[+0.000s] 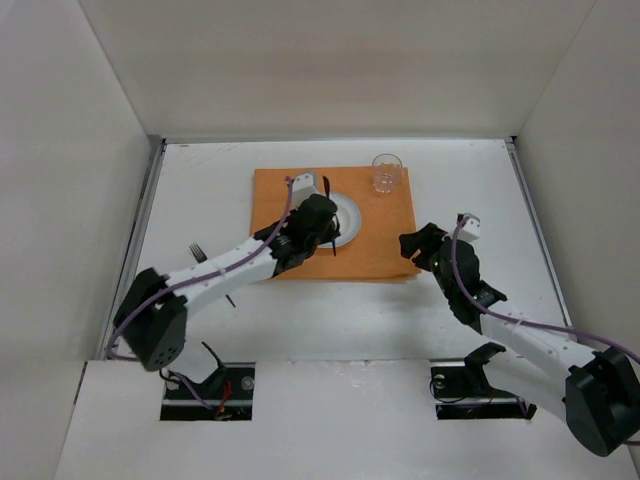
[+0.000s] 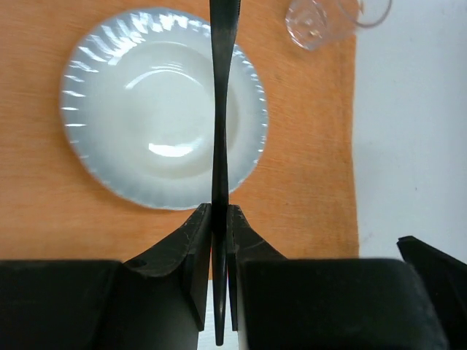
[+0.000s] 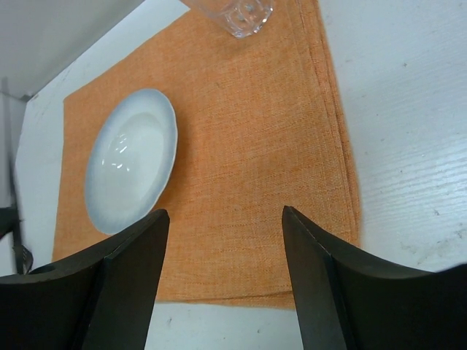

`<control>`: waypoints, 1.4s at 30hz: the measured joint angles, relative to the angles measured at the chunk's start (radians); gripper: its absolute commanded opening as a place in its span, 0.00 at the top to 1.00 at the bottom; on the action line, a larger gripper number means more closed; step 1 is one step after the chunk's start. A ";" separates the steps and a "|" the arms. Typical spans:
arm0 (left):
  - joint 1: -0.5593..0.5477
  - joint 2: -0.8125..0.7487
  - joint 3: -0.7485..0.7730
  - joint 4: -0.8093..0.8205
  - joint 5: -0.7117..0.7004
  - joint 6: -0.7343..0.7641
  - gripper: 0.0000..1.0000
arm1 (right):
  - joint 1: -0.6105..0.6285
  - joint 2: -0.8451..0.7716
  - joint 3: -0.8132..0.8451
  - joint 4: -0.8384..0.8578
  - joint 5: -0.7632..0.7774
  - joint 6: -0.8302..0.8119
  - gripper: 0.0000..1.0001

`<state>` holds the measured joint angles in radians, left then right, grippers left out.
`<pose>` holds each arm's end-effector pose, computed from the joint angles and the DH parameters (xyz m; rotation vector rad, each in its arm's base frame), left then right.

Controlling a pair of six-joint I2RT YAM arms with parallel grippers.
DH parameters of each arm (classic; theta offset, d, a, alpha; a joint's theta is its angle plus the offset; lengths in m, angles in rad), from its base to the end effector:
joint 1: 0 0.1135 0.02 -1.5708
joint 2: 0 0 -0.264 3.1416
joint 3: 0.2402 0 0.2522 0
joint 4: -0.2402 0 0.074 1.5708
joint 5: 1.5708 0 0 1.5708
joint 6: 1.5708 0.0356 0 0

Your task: Set the dinner table for one person

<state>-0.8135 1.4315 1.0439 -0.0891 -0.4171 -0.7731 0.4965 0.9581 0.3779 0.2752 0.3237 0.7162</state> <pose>0.2354 -0.2281 0.2890 -0.2212 2.0407 -0.5814 0.1889 0.0895 0.2130 0.4301 1.8446 0.5339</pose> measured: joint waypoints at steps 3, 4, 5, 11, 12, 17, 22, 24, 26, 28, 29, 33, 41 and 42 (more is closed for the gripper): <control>-0.029 0.148 0.085 0.047 0.031 -0.013 0.97 | -0.010 -0.008 -0.009 0.002 -0.005 0.008 0.30; -0.036 0.192 0.115 0.059 0.042 -0.018 0.97 | -0.018 -0.015 -0.014 0.002 -0.008 0.011 0.30; -0.042 0.229 0.139 0.072 0.050 -0.023 0.97 | -0.026 -0.026 -0.019 0.002 -0.011 0.015 0.29; -0.062 0.414 0.274 0.131 0.089 -0.054 0.97 | -0.047 -0.092 -0.034 0.004 -0.023 0.026 0.29; -0.063 0.442 0.294 0.138 0.094 -0.060 0.97 | -0.048 -0.097 -0.034 0.003 -0.028 0.027 0.28; -0.062 0.554 0.365 0.162 0.113 -0.091 0.97 | -0.056 -0.106 -0.035 0.003 -0.040 0.037 0.28; -0.061 0.621 0.386 0.168 0.124 -0.114 0.96 | -0.063 -0.111 -0.035 0.003 -0.045 0.040 0.28; -0.061 0.634 0.386 0.167 0.126 -0.122 0.95 | -0.066 -0.111 -0.035 0.003 -0.051 0.041 0.28; -0.060 0.643 0.386 0.168 0.126 -0.127 0.94 | -0.066 -0.111 -0.035 0.003 -0.053 0.041 0.28; -0.057 0.651 0.386 0.168 0.129 -0.132 0.92 | -0.068 -0.111 -0.035 0.003 -0.055 0.041 0.28; -0.055 0.656 0.386 0.168 0.129 -0.134 0.91 | -0.070 -0.111 -0.035 0.003 -0.058 0.041 0.28; -0.049 0.675 0.388 0.168 0.131 -0.141 0.83 | -0.072 -0.111 -0.035 0.003 -0.059 0.042 0.26; -0.040 0.682 0.388 0.184 0.142 -0.146 0.64 | -0.073 -0.111 -0.035 0.003 -0.061 0.044 0.24; -0.040 0.681 0.388 0.187 0.143 -0.143 0.63 | -0.073 -0.111 -0.035 0.003 -0.061 0.044 0.24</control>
<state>-0.8539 2.1128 1.4315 0.0982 -0.2741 -0.9165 0.4236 0.8474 0.3428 0.2787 0.2623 0.7601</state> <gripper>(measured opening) 0.343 0.757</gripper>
